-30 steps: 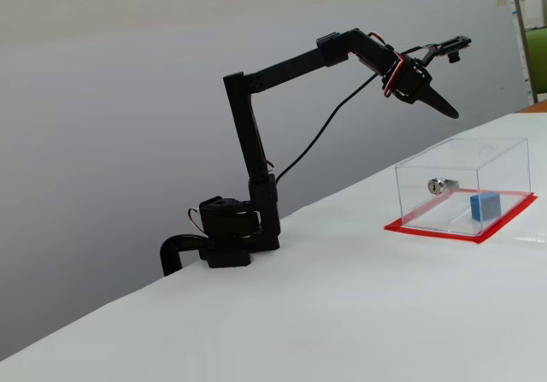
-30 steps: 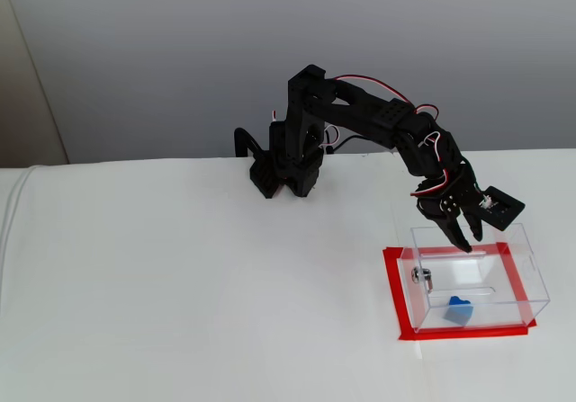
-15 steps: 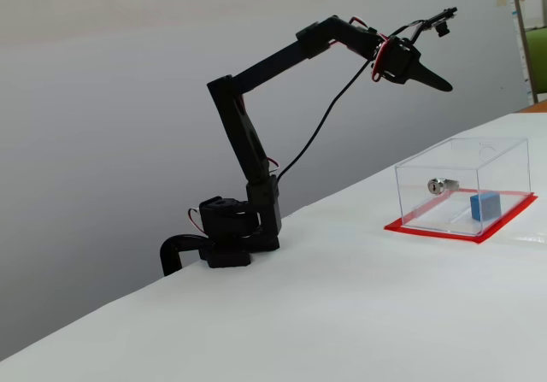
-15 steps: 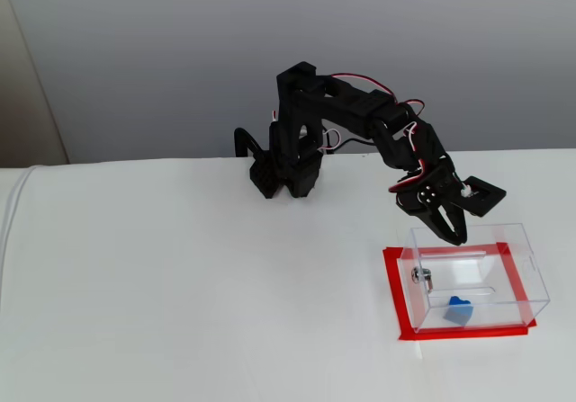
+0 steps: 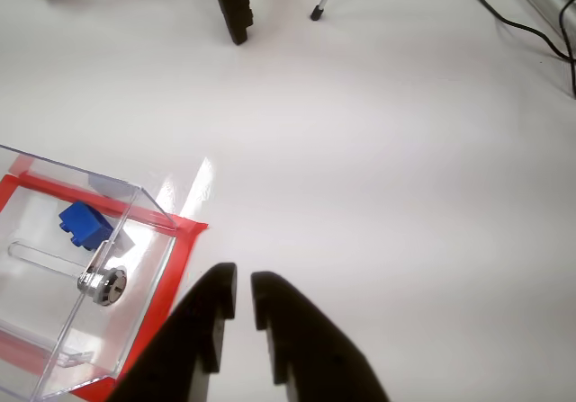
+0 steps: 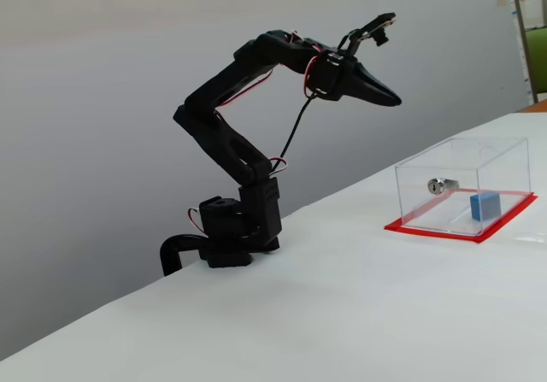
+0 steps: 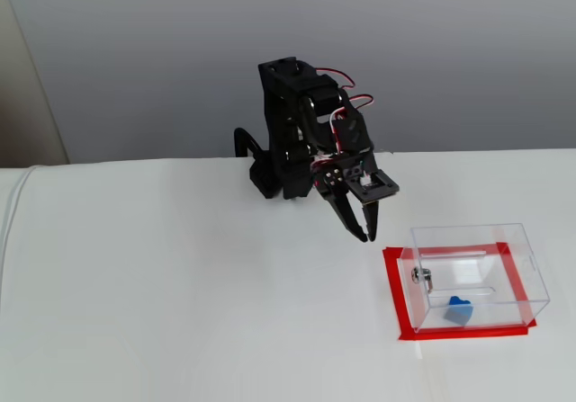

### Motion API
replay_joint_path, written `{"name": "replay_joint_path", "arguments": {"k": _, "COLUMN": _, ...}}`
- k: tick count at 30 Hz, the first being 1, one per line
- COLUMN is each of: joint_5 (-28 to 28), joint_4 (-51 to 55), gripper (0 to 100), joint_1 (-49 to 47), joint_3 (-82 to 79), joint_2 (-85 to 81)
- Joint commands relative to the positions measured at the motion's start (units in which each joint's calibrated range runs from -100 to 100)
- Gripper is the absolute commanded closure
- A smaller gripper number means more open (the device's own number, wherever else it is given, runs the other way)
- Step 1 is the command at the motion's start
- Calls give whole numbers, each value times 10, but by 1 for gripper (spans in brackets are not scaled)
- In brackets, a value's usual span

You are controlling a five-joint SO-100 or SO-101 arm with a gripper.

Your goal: Pick the blue lego brick and place it into the transparent box

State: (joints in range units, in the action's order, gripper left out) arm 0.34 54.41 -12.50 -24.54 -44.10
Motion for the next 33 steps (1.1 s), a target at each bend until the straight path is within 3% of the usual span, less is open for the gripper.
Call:
{"name": "replay_joint_path", "arguments": {"k": 1, "joint_5": 2, "joint_4": -8, "gripper": 98, "joint_1": 45, "joint_3": -37, "joint_2": -69}}
{"name": "replay_joint_path", "arguments": {"k": 15, "joint_5": 2, "joint_4": -8, "gripper": 98, "joint_1": 162, "joint_3": -296, "joint_2": -275}}
{"name": "replay_joint_path", "arguments": {"k": 33, "joint_5": 2, "joint_4": -8, "gripper": 98, "joint_1": 217, "joint_3": -651, "joint_2": -550}}
